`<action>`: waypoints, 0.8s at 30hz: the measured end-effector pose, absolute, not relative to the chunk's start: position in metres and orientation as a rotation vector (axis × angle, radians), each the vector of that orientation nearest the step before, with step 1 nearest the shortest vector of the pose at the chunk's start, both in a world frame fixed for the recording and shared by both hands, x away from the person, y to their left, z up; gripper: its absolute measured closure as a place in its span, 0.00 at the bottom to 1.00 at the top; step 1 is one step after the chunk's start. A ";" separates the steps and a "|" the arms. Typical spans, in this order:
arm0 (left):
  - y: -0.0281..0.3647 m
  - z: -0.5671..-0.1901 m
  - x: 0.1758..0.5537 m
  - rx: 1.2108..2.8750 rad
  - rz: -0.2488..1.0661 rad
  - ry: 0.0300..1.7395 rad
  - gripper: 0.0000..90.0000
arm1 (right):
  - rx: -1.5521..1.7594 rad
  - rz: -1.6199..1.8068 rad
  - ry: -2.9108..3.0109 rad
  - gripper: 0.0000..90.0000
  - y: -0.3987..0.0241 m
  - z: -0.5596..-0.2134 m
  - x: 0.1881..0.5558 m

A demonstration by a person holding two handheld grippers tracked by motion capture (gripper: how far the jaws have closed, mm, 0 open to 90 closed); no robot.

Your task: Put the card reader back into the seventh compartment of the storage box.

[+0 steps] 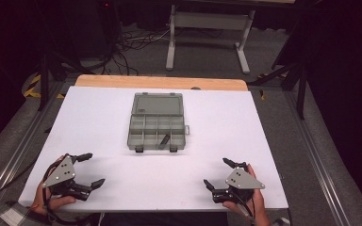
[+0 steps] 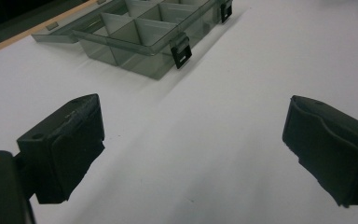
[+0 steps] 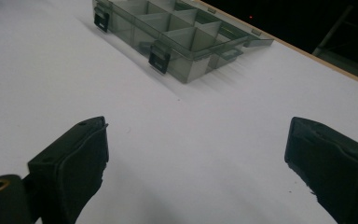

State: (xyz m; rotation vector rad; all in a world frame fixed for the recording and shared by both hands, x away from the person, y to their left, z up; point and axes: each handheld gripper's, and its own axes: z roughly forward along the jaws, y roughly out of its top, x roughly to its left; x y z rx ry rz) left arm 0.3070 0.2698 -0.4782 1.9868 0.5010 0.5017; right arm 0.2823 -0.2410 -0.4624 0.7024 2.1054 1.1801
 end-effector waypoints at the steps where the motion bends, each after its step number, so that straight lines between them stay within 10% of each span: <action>1: 0.270 -0.477 0.307 1.988 0.505 0.500 0.07 | 0.714 1.216 2.115 0.08 -0.241 -0.462 0.282; 24: 0.271 -0.477 0.309 1.966 0.489 0.510 0.07 | 0.726 1.182 2.089 0.09 -0.238 -0.458 0.273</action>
